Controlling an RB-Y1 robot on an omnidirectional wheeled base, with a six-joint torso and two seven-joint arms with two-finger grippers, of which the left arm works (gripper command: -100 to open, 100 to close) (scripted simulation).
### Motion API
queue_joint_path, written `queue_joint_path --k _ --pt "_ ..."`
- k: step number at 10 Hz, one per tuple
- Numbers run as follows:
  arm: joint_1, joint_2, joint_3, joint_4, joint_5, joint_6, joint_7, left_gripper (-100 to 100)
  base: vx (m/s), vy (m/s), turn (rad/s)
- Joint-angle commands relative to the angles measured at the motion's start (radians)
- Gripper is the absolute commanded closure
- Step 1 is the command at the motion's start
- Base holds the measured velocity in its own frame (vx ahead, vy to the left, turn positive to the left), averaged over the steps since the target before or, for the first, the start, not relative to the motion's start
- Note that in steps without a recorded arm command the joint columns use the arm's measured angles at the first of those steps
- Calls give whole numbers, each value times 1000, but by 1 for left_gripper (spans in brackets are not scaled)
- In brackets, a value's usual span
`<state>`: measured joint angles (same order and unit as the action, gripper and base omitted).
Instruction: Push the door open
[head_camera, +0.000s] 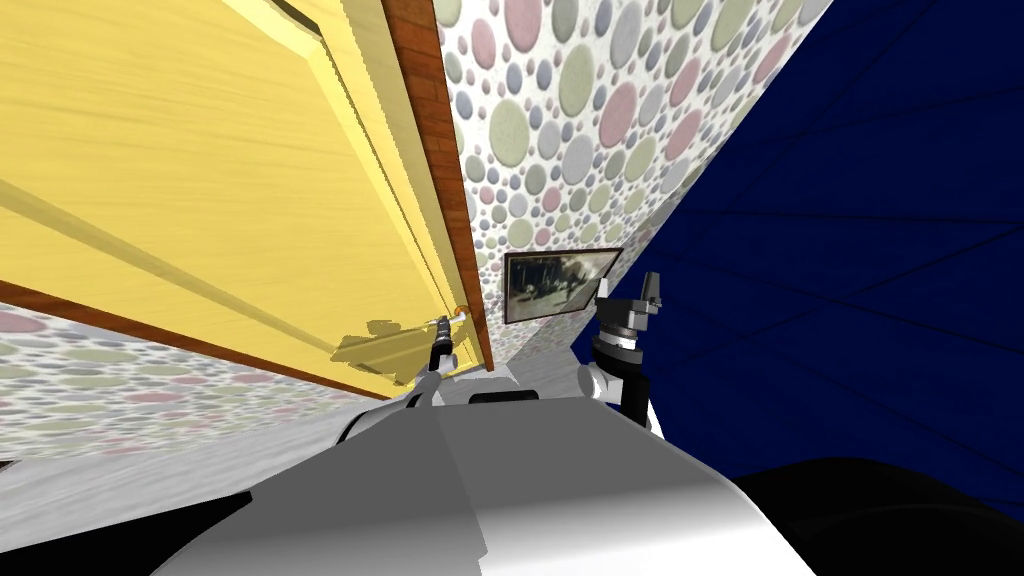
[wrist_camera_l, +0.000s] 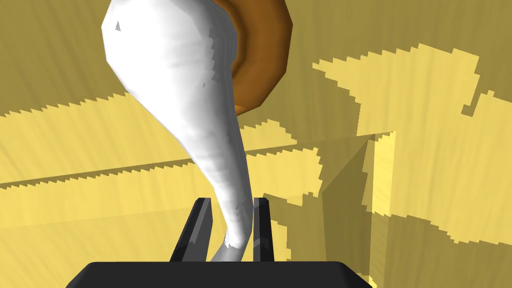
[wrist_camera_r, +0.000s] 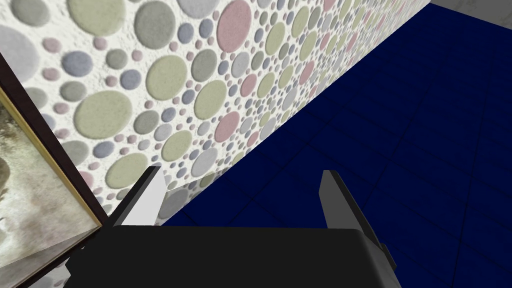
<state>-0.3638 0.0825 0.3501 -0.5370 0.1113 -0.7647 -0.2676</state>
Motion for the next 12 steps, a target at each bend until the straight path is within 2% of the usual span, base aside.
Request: queue_joint_path --k 1,4,5,6,7,8,9,10,12 --pt "-20 14 42 2 16 -28 -24 100 14 21 -180" --pt "-20 14 42 2 16 -28 -24 100 7 15 -22" --pt "-27 16 78 12 29 -42 -47 100 16 18 -171" --pt "-23 16 78 -15 29 -35 -47 100 13 30 -68" --pt "-27 16 78 12 29 -42 -47 100 11 18 -9" --pt "-35 16 114 21 43 -56 -70 100 25 21 -152" --pt "-35 16 114 21 43 -56 -70 100 21 26 -105" --pt "-43 16 151 30 56 -69 -93 100 30 42 -190" --pt "-43 16 151 30 56 -69 -93 100 25 29 -36"
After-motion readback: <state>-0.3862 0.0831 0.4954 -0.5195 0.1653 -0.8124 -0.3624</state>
